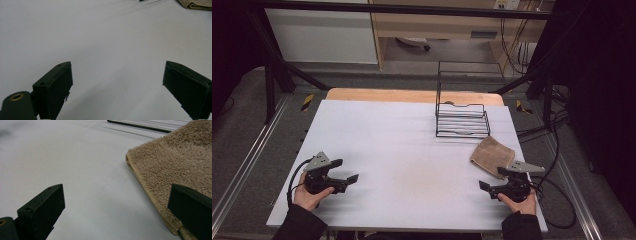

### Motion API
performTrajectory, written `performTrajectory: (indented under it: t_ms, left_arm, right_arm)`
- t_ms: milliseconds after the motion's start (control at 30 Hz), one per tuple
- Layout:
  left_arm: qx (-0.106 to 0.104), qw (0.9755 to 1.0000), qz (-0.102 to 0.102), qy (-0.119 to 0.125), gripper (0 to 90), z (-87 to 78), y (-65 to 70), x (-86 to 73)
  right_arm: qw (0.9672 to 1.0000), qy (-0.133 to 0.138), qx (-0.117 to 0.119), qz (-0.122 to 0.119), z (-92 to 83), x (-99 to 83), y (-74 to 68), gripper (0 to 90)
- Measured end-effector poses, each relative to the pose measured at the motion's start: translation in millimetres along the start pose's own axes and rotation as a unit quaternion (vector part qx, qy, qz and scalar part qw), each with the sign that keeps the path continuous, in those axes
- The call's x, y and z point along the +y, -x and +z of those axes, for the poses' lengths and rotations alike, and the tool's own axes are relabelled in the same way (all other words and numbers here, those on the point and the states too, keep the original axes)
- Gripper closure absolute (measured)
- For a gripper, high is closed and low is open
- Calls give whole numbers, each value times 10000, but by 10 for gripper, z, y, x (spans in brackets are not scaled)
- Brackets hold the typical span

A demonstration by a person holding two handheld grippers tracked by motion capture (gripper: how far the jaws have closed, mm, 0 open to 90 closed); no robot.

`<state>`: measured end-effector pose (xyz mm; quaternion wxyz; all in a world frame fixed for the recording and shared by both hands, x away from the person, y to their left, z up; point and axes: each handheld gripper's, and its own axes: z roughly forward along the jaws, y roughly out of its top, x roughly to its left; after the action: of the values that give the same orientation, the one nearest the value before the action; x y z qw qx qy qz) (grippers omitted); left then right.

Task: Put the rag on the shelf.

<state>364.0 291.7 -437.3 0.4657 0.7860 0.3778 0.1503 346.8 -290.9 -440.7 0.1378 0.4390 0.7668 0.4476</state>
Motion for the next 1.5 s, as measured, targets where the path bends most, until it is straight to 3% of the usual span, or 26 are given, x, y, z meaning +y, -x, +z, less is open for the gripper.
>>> performTrajectory:
  t_ms: [800,1500]
  left_arm:
    - [98,9999,-45,-36,89,-6,-33,-32]
    - [163,9998,-53,-62,89,0,-37,-40]
  right_arm:
    - [9999,-99,-51,-33,62,30,-59,20]
    - [9996,-90,-127,-228,179,147,-135,18]
